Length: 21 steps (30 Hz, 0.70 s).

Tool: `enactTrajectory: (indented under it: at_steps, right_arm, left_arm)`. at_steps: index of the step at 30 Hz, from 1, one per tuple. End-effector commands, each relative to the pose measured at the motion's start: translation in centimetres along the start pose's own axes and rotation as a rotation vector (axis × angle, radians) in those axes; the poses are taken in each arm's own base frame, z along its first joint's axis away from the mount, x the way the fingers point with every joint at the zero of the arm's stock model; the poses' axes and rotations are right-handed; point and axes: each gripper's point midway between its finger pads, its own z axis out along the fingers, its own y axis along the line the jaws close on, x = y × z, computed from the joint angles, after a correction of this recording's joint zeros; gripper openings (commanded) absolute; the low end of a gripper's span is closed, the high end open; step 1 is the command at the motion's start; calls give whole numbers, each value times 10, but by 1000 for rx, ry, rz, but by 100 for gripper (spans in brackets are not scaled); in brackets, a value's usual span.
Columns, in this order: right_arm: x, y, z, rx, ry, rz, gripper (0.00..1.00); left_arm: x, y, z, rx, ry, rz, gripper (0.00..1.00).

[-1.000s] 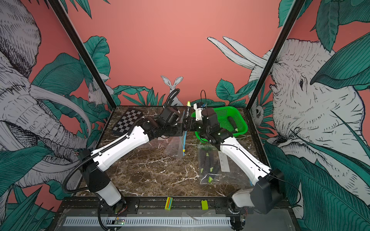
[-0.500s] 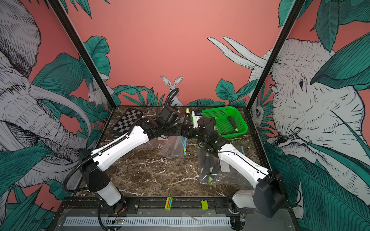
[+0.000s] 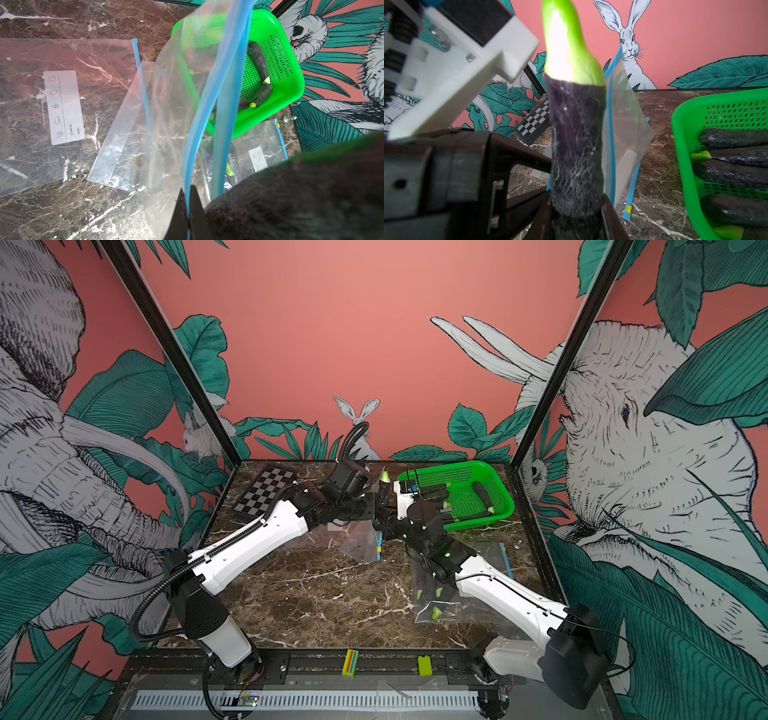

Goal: Place the eggplant in a zip-top bag and seal the zipper
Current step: Place the eggplant in the zipper food storage bag.

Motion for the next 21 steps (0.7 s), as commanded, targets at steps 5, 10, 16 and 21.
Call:
enactTrajectory:
  at_steps: [5,10,16,21]
  right_arm:
    - [-13,3,9,28,-79,1,9]
    - [1,-5,15,89,-54,-26,10]
    - [17,-4,22,115,-33,-50,12]
    - [12,-2,10,112,-34,-54,23]
  left_arm:
    - [-11,-9,-25,62,-70,-27,0]
    - [-13,-7,-31,61,-86,-26,0]
    - [-14,-6,-34,58,-98,-22,0]
    - [-13,-2,-33,45,-98,-20,0]
